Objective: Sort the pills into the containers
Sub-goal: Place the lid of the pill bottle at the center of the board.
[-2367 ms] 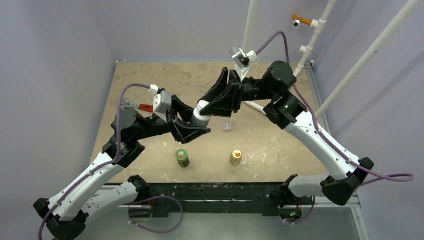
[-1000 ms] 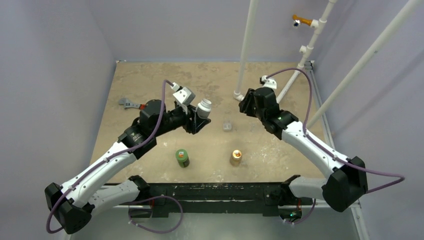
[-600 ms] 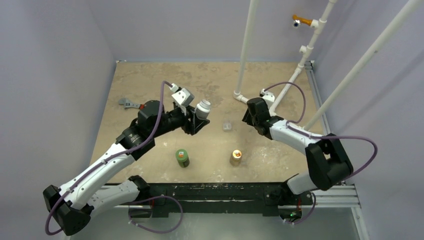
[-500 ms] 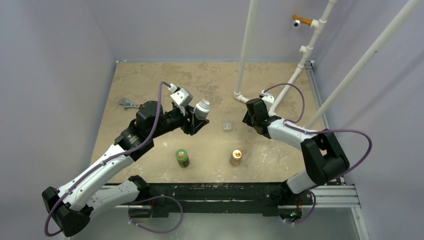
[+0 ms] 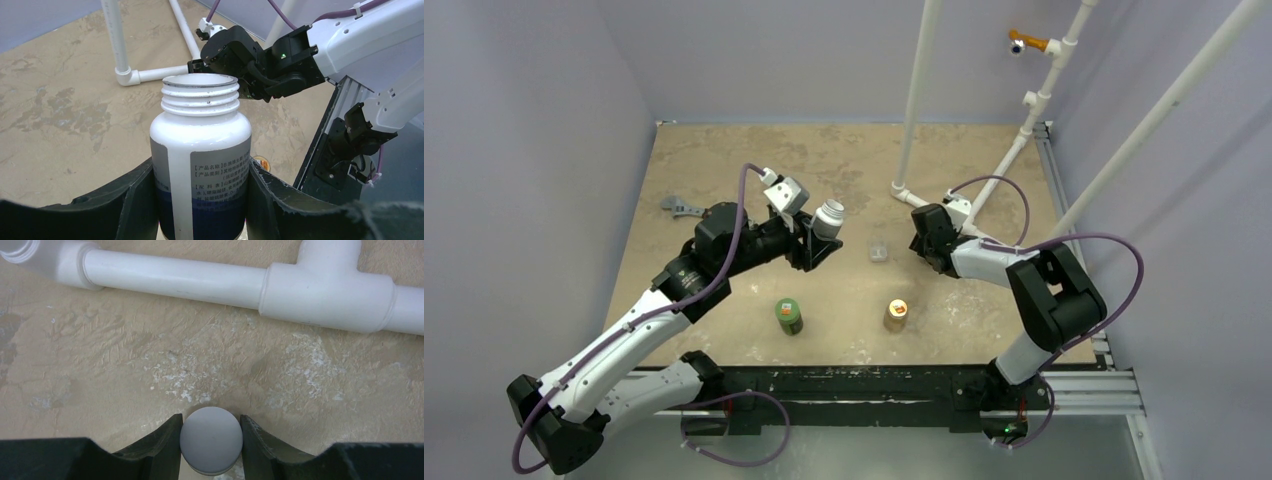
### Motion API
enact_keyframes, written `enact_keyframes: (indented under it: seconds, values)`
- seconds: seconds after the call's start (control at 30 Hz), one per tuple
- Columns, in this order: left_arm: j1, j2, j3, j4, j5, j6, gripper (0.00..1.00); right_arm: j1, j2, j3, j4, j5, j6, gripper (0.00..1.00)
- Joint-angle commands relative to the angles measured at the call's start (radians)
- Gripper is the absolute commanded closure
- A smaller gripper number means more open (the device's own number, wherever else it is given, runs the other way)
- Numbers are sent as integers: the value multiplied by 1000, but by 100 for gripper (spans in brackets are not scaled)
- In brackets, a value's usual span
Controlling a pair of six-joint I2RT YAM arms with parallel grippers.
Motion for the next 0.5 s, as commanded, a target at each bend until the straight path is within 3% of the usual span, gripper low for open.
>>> enact_keyframes:
  seconds: [0.0,0.3,0.47]
  values:
    - [1,-9,5,35,19,-4,100,-5,13,-15,22,49,23,79]
    - [0,6,7,36,25,-4,100,-5,-1,-17,-2,40,27,53]
    - [1,14,7,37,27,-5,100,-5,-9,-14,-12,35,24,45]
